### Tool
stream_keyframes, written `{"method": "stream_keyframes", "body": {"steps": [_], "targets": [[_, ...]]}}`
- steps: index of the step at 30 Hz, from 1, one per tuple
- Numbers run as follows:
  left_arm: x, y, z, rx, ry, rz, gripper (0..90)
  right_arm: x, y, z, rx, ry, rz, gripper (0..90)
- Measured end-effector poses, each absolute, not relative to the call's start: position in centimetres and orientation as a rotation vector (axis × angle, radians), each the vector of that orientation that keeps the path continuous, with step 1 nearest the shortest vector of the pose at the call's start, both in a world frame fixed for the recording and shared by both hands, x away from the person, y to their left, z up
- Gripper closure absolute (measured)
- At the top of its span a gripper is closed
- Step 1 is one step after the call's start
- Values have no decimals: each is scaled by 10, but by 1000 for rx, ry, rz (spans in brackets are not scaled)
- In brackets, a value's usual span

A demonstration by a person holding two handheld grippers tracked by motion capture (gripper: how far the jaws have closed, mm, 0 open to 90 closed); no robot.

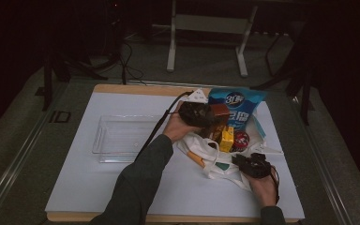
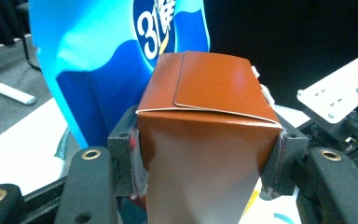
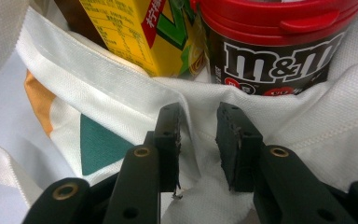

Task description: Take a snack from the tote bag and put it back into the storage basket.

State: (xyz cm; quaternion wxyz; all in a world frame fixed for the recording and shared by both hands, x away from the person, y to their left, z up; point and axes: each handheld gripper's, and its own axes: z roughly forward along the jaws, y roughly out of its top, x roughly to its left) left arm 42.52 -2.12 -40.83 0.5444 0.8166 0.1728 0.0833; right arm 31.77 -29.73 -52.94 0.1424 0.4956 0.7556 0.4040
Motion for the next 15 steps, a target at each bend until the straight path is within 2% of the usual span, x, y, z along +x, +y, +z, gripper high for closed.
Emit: {"method": "stream_keyframes", "body": {"steps": [15], "targets": [[415,-1,-373,1883,413,260,433,317,-297,-530,1416,2177,1161,701]]}}
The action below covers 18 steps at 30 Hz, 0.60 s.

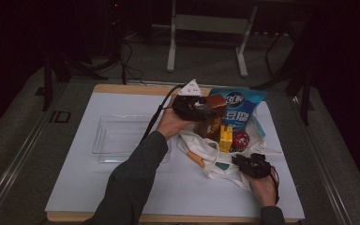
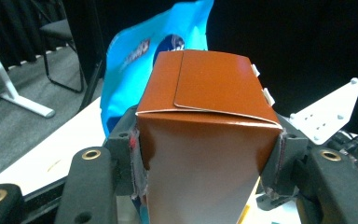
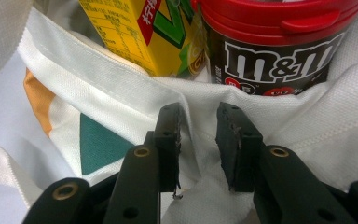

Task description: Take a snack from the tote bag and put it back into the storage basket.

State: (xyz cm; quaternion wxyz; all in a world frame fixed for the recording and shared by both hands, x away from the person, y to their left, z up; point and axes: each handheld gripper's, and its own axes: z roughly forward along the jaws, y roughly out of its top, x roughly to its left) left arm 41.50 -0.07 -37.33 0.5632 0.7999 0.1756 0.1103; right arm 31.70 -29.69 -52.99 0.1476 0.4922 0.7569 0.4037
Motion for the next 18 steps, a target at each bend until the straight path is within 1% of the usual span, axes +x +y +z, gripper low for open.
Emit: {"method": "stream_keyframes", "body": {"steps": [8,18], "targets": [[408,5,-360,1855,408,280,433,317,-297,-530,1409,2177,1162,702],[398,17,-350,1867,380,293,432,316,-296,-531,1394,2180,1152,705]]}}
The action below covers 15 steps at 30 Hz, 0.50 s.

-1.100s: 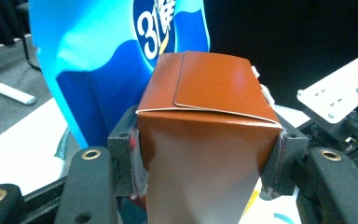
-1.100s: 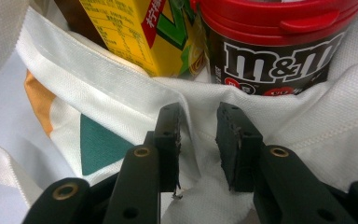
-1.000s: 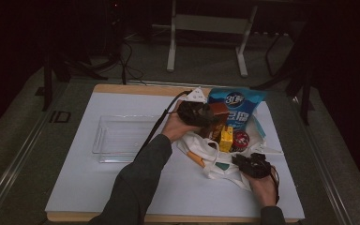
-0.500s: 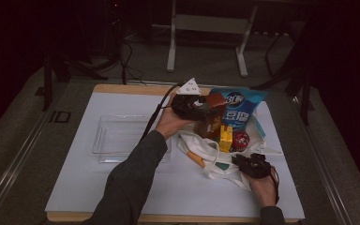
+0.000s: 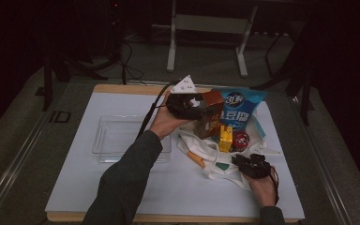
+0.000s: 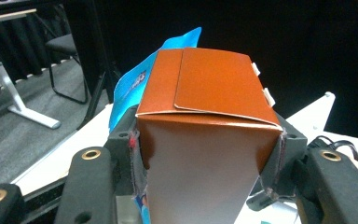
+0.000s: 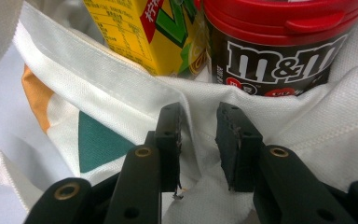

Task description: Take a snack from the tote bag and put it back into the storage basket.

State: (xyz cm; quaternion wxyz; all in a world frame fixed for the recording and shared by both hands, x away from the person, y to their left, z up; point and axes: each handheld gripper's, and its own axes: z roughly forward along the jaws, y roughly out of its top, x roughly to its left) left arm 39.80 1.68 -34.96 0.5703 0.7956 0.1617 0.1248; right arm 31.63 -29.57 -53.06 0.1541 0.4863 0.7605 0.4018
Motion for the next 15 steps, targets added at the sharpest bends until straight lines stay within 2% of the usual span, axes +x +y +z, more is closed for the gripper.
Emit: {"method": "stream_keyframes", "body": {"steps": [15], "targets": [[389,42,-337,1838,386,294,432,316,-297,-531,1395,2178,1161,708]]}}
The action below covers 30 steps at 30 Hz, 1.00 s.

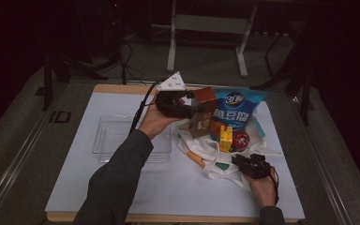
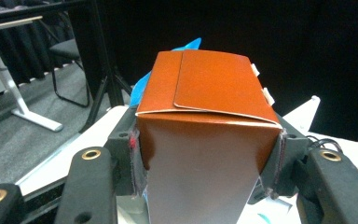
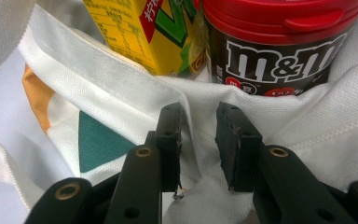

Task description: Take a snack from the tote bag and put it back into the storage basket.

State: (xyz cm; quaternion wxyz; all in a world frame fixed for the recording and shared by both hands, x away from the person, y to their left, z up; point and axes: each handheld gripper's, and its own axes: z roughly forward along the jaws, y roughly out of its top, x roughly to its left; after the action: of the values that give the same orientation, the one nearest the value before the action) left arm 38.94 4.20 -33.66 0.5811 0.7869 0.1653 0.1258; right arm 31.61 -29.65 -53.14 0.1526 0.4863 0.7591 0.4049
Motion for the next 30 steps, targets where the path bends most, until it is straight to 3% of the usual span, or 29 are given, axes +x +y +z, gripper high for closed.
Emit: {"method": "stream_keyframes", "body": {"steps": [30], "targets": [[373,99,-319,1854,354,339,431,312,-296,-535,1361,2154,1174,710]]}}
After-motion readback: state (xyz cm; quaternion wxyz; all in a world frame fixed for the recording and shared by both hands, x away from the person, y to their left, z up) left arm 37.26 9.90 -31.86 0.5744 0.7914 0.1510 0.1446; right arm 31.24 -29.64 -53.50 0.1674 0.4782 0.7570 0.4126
